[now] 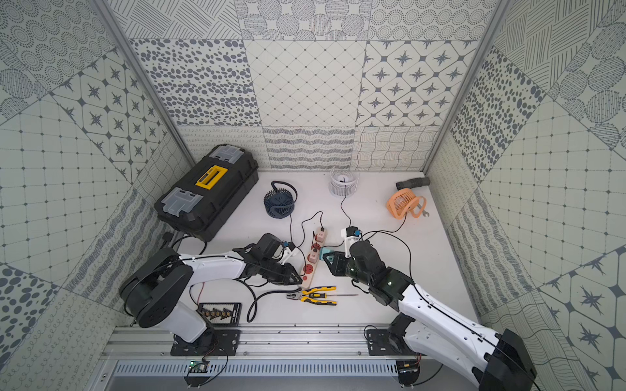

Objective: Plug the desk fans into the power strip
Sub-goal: Adjust the socket at the center of the board, then insert the plug into the socket.

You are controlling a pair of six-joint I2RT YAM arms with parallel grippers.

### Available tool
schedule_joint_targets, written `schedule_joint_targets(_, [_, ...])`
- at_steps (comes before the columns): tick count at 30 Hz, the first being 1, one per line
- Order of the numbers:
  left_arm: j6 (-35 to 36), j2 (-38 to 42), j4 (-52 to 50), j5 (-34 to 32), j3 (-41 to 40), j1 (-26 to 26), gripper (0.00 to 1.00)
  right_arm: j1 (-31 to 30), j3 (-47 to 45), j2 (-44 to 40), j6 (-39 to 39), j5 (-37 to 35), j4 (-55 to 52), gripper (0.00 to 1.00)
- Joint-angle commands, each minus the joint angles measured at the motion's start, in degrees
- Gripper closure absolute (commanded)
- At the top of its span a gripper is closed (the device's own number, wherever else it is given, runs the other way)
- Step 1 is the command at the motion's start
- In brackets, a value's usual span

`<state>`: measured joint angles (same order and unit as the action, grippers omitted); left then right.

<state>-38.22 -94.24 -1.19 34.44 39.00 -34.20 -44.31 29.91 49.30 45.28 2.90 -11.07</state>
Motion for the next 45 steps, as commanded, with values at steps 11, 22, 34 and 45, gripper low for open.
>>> schedule_joint_targets(11, [-7.4,-10.0,18.4,-2.1,4.5,-4.5,0.76,-4.9,2.9,0.8,5.2,-11.3,-10.2,1.0])
schedule_joint_targets(22, [-6.8,-9.9,18.8,-3.1,4.1,-4.5,0.72,-11.4,11.1,16.1,13.0,-18.4,-13.4,1.0])
schedule_joint_targets(34, [-6.0,-9.6,18.3,-3.0,4.0,-4.5,0.75,-11.5,18.3,24.3,14.8,-21.6,-21.5,1.0])
schedule_joint_targets(45, [-5.4,-9.6,18.6,-3.8,4.8,-4.2,0.68,-9.4,25.4,28.6,12.0,-16.3,-32.0,1.0])
